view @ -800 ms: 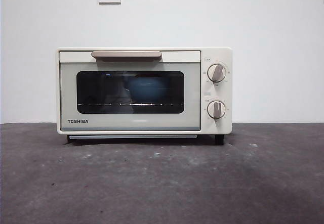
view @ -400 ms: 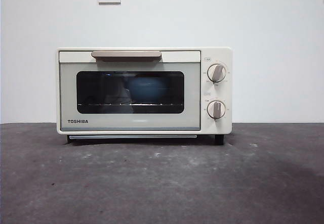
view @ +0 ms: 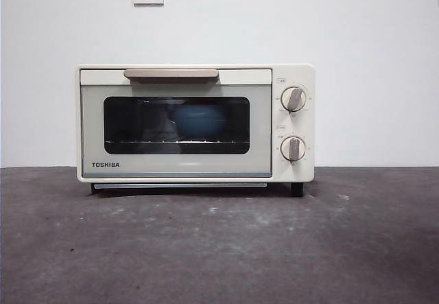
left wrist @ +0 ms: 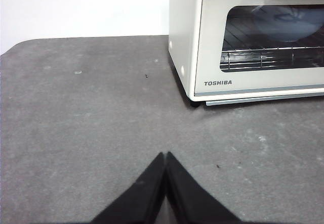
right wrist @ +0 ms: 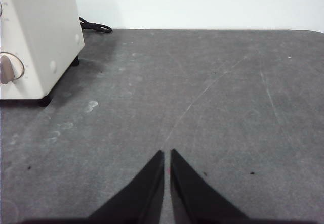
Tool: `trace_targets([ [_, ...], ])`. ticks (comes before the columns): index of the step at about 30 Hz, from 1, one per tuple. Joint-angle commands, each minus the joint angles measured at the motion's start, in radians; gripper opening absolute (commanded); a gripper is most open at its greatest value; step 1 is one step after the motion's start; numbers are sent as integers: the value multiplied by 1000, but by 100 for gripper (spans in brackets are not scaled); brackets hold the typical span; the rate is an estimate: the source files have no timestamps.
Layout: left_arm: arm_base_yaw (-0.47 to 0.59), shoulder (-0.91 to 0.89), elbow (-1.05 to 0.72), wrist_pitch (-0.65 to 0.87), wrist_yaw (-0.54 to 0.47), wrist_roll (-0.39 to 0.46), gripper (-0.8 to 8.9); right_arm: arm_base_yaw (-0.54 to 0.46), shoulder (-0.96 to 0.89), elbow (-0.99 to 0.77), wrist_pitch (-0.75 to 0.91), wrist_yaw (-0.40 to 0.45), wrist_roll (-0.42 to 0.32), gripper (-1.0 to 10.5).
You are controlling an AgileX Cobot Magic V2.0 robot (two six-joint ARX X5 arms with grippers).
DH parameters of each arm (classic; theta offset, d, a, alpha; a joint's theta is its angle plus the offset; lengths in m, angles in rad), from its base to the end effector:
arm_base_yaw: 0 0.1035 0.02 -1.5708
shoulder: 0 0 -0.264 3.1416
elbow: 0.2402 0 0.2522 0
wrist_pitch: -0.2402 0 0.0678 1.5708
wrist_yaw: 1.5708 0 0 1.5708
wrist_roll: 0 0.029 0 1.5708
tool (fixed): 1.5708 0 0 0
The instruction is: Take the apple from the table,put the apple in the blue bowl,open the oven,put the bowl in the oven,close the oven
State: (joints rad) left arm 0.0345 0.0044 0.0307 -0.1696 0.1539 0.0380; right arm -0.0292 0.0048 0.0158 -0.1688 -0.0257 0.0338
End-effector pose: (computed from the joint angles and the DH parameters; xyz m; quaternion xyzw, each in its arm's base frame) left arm 0.0949 -0.0012 0.1573 0.0122 0.0701 -0.0609 0.9956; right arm 0.0959 -0.0021 0.1522 0.0190 0.0787 -0.0031 0.9967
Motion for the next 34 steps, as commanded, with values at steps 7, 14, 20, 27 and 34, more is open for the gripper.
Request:
trace_targets([
  [7,1,-1,-24,10,-2,-3,7,-2,-1,-5,15,1,10,5],
  [14,1,-1,-24,10,-2,-3,7,-2,-1,-5,15,1,10,5],
  [20,1,-1,-24,10,-2,-3,7,-2,-1,-5,15,0,11,5],
  [27,1,-1,-24,10,-2,-3,7,-2,-1,-5,15,1,11,5],
  [34,1,-1,-24,10,-2,-3,7,-2,-1,-5,15,1,10,5],
])
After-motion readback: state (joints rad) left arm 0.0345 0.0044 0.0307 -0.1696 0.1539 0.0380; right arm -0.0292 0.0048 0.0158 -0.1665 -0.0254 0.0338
